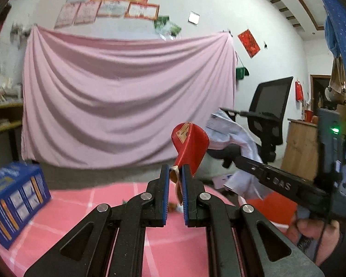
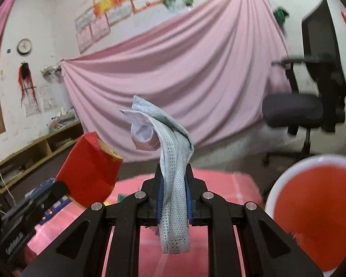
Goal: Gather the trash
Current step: 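Carry both items over the red bucket and open both tools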
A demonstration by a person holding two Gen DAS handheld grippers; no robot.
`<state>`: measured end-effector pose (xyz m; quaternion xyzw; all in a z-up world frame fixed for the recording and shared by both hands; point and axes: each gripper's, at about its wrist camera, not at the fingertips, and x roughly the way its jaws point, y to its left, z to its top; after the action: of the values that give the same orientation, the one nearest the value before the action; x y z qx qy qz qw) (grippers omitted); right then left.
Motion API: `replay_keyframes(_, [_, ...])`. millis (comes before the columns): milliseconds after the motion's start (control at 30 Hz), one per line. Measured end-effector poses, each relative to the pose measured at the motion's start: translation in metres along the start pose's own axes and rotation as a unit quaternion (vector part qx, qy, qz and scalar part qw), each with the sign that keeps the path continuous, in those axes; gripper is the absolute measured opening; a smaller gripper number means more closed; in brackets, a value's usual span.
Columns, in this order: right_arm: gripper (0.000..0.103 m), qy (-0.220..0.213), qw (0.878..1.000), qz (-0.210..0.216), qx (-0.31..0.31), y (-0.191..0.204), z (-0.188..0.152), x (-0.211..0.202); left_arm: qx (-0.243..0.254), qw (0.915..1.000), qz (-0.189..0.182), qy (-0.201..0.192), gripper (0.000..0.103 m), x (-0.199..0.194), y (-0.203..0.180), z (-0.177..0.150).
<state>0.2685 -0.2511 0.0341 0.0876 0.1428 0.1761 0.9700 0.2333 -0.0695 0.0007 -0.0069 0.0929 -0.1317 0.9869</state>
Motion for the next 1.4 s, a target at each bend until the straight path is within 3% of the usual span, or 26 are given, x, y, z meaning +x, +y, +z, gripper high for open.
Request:
replay_keyframes(233, [0.014,-0.104,0.993,-0.036,-0.033,-0.01,0.02,-0.039,0.047,0.9969,-0.015,-0.061,0.008,0.011,-0.051,0.018])
replay_keyframes(400, [0.014,-0.135,0.987,-0.084,-0.015,-0.048,0.027,-0.061,0.077,0.9922,-0.061,-0.077,0.008,0.024,-0.091,0.023])
replay_keyframes(533, [0.014,-0.14,0.982,-0.127,0.012,-0.087,0.029,-0.076,0.08,0.9907,-0.086,-0.068,0.008,0.039,-0.124,0.023])
replay_keyframes(800, [0.014,-0.086,0.98,-0.174,0.045,-0.137,0.022,-0.082,0.078,0.9891,-0.125,-0.005,0.008,0.077,-0.175,0.017])
replay_keyframes(967, [0.015,-0.054,0.98,-0.178,0.075,-0.157,0.017,-0.082,0.082,0.9866,-0.135,0.039,0.008,0.103,-0.193,0.015])
replay_keyframes(1167, [0.017,-0.016,0.974,-0.193,0.117,-0.174,0.007,-0.077,0.027,0.9808,-0.15,0.121,0.008,0.137,-0.201,0.015])
replay_keyframes(1400, [0.023,0.018,0.966,-0.209,0.154,-0.193,-0.001,-0.074,0.002,0.9726,-0.156,0.173,0.009,0.159,-0.207,0.021])
